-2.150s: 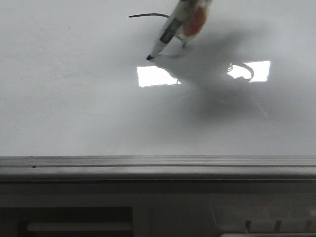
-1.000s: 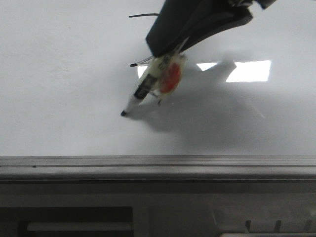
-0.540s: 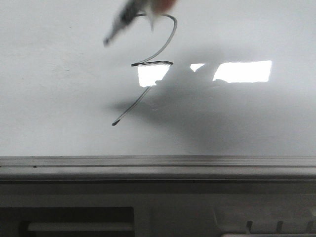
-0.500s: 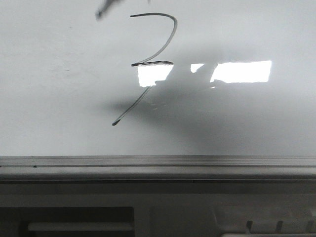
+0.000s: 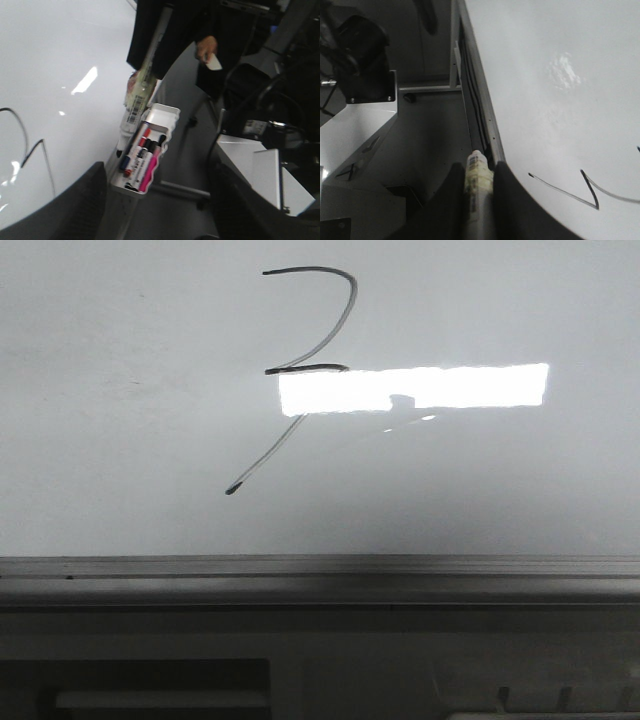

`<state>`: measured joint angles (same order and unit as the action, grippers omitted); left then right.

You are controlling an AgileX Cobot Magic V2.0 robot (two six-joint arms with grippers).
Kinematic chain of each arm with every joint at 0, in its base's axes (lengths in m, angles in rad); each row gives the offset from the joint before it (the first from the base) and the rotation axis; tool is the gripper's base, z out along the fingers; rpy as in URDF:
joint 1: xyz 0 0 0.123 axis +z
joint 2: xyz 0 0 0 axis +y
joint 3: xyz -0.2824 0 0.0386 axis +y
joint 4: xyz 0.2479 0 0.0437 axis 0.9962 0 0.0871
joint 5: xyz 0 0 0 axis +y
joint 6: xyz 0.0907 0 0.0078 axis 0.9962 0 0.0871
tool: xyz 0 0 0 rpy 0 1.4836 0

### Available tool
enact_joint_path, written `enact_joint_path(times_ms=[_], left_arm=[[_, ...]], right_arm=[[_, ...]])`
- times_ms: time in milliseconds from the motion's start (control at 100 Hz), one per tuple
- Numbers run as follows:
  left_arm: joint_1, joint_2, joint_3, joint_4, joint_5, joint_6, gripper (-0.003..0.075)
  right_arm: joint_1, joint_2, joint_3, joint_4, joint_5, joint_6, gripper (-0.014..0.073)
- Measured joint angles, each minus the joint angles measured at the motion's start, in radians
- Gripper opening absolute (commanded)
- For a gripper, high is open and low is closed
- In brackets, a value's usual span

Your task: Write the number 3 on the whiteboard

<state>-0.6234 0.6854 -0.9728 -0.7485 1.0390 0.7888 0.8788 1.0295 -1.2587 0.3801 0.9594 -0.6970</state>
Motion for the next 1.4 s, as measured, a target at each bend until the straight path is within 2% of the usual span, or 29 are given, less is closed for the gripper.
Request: enact_joint_path(times_ms=[150, 290, 500, 1020, 1260, 1400], left_arm=[[0.000, 0.109, -0.072, -0.036, 0.124, 0.025, 0.0349], [0.000, 0.183, -0.105, -0.071, 0.189, 0.050, 0.0349], [0.000, 0.219, -0.129, -0.104, 0.193, 0.094, 0.0346], [0.000, 0.301, -0.131, -0.096, 0.147, 0.102, 0.0341], [0.000, 0.301, -0.131, -0.029, 0.182, 0.102, 0.0274], [0.000, 0.301, -0.131, -0.026, 0.185, 0.102, 0.0190]], right_arm=[[0.098, 0.000, 0.000, 0.006, -0.027, -0.046, -0.0042], [0.146, 0.000, 0.000, 0.007, -0.090, -0.057, -0.0043], [0.166, 0.000, 0.000, 0.007, -0.120, -0.061, -0.0043], [0.175, 0.021, 0.000, 0.021, -0.122, -0.062, -0.0043], [0.175, 0.021, 0.000, 0.023, -0.128, -0.062, -0.0043], [0.175, 0.021, 0.000, 0.021, -0.132, -0.063, -0.0043]])
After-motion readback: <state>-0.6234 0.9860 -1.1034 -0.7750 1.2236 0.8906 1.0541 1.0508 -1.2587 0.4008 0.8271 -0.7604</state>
